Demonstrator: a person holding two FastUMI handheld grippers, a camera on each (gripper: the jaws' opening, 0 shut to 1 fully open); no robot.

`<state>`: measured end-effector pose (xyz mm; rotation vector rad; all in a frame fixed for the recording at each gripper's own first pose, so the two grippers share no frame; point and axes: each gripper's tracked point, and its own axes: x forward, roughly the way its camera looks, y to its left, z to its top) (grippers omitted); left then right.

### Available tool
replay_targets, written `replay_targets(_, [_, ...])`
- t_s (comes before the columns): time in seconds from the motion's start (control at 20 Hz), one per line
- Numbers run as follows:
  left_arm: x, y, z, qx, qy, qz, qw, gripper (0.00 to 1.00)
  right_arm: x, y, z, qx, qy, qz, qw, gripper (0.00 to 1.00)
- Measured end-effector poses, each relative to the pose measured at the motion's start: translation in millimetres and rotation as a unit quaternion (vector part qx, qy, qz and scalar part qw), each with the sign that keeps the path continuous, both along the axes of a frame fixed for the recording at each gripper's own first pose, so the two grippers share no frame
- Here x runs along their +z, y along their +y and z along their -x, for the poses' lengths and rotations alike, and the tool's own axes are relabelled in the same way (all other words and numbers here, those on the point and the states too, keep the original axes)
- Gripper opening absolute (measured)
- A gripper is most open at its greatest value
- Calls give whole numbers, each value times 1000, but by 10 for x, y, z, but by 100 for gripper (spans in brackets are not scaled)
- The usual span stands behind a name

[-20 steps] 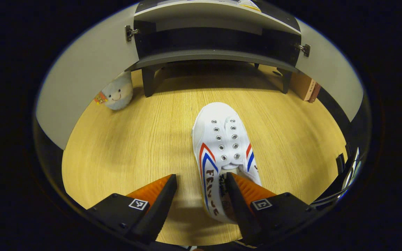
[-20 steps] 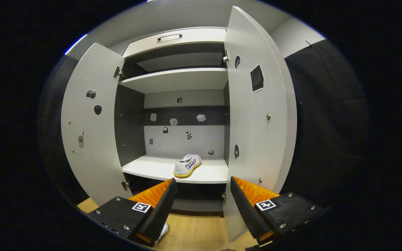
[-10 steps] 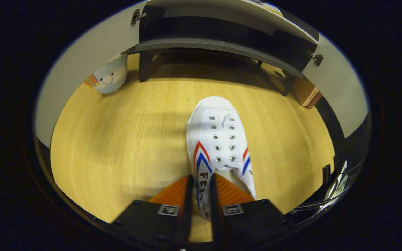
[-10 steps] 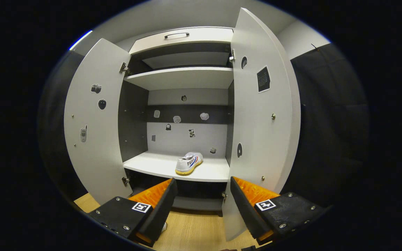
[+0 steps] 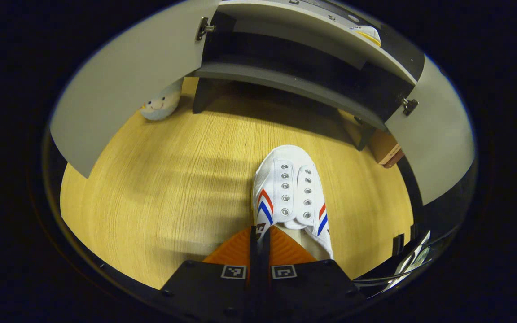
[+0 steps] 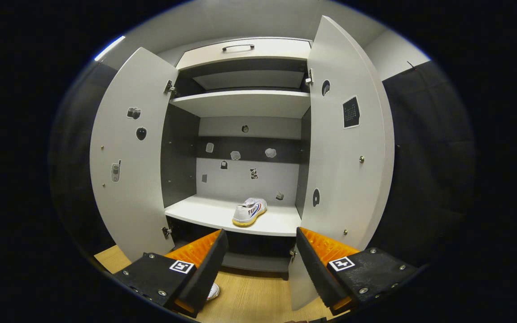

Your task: Grab one shoe with the right hand and put it into the shoe cabinet, grab the other shoe with the left hand and put it into the shoe cabinet; then close the right door with the right hand and the left door with the left hand.

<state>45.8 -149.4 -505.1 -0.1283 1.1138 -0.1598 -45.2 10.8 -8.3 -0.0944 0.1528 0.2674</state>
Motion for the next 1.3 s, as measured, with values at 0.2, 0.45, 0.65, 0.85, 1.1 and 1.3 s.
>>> replay_targets(0.2, [535,81,-201,1,-56,-1,998,6,49,-35,14,2,-7,-5,1000,94])
replay_targets(0.45, [1310,278,-450,11,-134,25,991,6,141,-26,7,8,-17,-16,1000,93])
replay_targets(0.65, [1391,329,-503,7,-197,30,980,6,181,20,11,17,-22,-21,999,93])
replay_targets(0.85, [1451,340,-543,19,-237,24,971,6,252,70,11,24,-30,-26,999,93])
replay_targets(1.1, [1603,373,-557,34,-269,10,962,6,339,47,35,19,-35,-32,999,93])
replay_targets(1.3, [1656,386,-561,46,-274,8,960,6,366,-38,23,7,-39,-31,999,93])
